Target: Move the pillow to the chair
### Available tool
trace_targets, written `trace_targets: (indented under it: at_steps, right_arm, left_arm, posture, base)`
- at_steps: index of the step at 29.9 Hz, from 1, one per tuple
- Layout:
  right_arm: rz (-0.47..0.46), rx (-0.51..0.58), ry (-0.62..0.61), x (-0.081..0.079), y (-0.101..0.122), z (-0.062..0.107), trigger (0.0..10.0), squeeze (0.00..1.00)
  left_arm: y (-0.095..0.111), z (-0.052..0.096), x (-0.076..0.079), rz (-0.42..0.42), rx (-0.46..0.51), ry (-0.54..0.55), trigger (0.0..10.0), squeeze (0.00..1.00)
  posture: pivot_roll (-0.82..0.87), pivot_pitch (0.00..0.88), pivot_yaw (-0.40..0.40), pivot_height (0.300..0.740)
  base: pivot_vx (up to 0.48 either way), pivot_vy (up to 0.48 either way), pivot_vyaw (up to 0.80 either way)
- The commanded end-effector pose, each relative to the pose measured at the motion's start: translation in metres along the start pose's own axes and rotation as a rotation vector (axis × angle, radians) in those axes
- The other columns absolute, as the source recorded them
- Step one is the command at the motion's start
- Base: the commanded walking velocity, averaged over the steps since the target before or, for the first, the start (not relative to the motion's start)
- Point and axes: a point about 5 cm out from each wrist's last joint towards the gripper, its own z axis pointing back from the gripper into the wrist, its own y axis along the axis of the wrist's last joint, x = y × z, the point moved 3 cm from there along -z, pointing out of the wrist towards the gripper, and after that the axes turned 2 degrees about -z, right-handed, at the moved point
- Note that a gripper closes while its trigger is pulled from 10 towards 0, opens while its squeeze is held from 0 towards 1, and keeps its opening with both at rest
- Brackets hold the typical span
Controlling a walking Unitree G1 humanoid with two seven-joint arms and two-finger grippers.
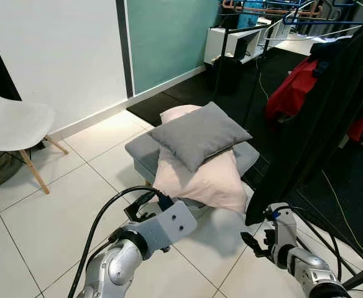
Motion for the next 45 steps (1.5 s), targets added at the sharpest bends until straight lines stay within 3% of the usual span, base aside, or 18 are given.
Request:
trace_targets:
  at_steps: [1,21,45]
  right_arm:
    - [-0.002,-0.009,0.007,-0.0023,-0.0047,0.0004,10.0,0.0]
    - [-0.01,0.004,-0.002,-0.0057,-0.0047,-0.0018,10.0,0.0]
    - [-0.01,-0.002,-0.005,-0.001,-0.0017,-0.0002,10.0,0.0]
  left_arm:
    - [0.0007,0.0018,0.002,-0.009,-0.001,-0.009,10.0,0.0]
    - [-0.0048,0.0016,0.0015,-0.01,-0.006,-0.012,10.0,0.0]
    - [0.0011,-0.0024,0.0012,0.003,0.009,-0.004,10.0,0.0]
  posture:
    - [-0.07,0.049,-0.055,0.74]
    - [-0.08,0.027,-0.029,0.74]
    - [-0.08,0.069,-0.049,0.74]
  base:
    - [0.0,0.0,0.0]
    - [0.0,0.0,0.0]
    - [0.0,0.0,0.0]
